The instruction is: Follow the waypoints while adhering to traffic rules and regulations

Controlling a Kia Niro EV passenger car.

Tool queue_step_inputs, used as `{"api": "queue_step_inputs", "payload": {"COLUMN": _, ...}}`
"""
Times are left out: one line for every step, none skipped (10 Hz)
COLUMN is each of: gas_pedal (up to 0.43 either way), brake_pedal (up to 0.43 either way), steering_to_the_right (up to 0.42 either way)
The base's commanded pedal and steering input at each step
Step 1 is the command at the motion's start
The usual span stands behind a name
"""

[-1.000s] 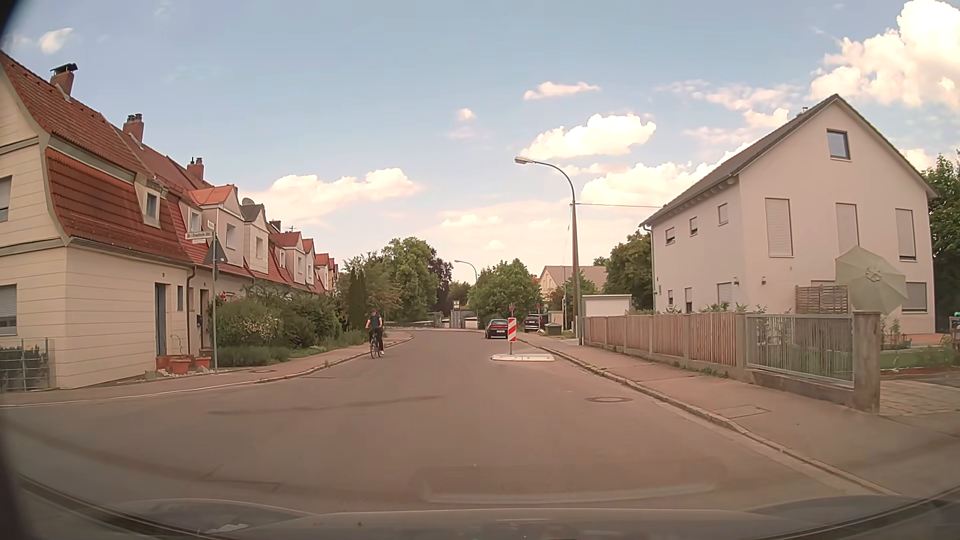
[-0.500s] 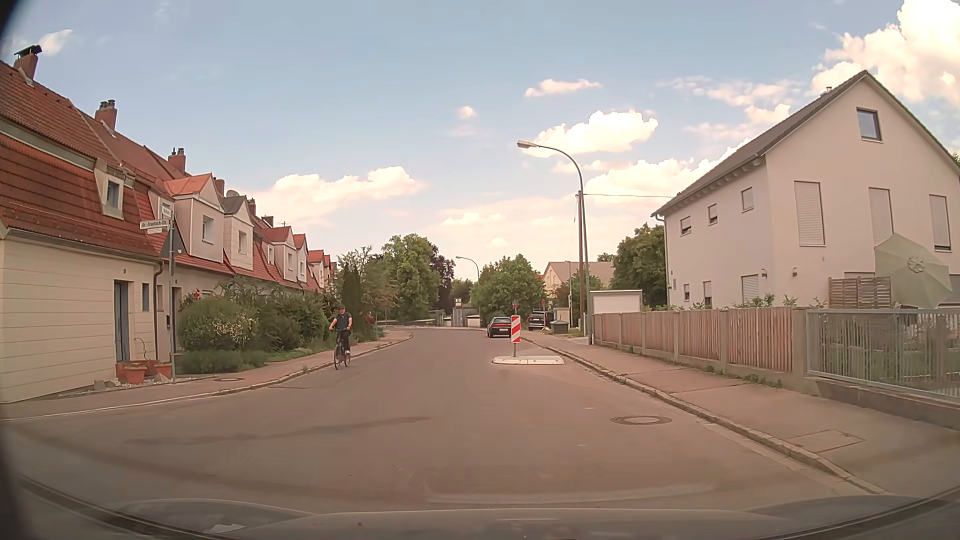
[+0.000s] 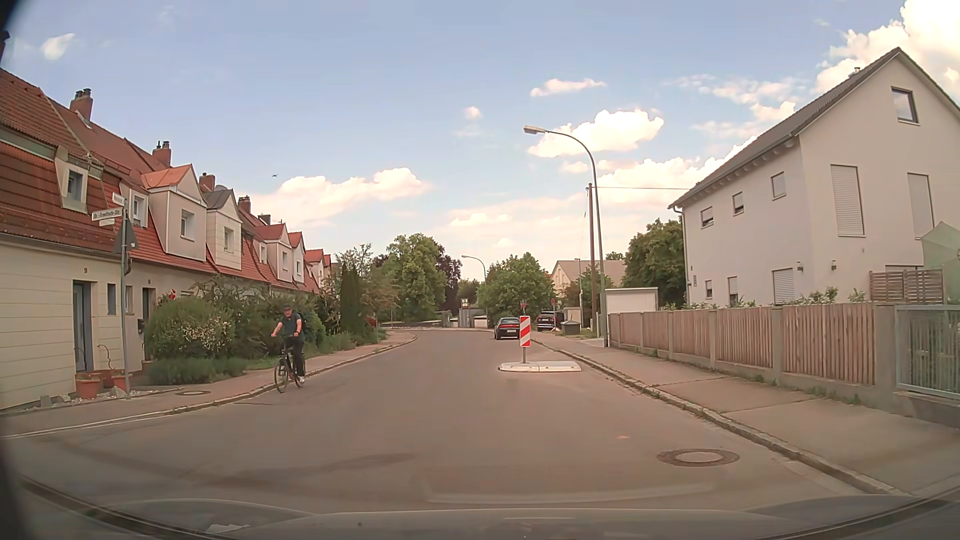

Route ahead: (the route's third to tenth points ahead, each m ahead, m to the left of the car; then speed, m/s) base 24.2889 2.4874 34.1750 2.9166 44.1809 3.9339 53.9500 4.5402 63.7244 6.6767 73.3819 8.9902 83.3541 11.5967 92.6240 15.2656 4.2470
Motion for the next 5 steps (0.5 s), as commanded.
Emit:
{"api": "queue_step_inputs", "payload": {"gas_pedal": 0.0, "brake_pedal": 0.14, "steering_to_the_right": -0.05}}
{"api": "queue_step_inputs", "payload": {"gas_pedal": 0.0, "brake_pedal": 0.061, "steering_to_the_right": -0.056}}
{"api": "queue_step_inputs", "payload": {"gas_pedal": 0.0, "brake_pedal": 0.018, "steering_to_the_right": -0.061}}
{"api": "queue_step_inputs", "payload": {"gas_pedal": 0.0, "brake_pedal": 0.018, "steering_to_the_right": -0.065}}
{"api": "queue_step_inputs", "payload": {"gas_pedal": 0.0, "brake_pedal": 0.018, "steering_to_the_right": -0.066}}
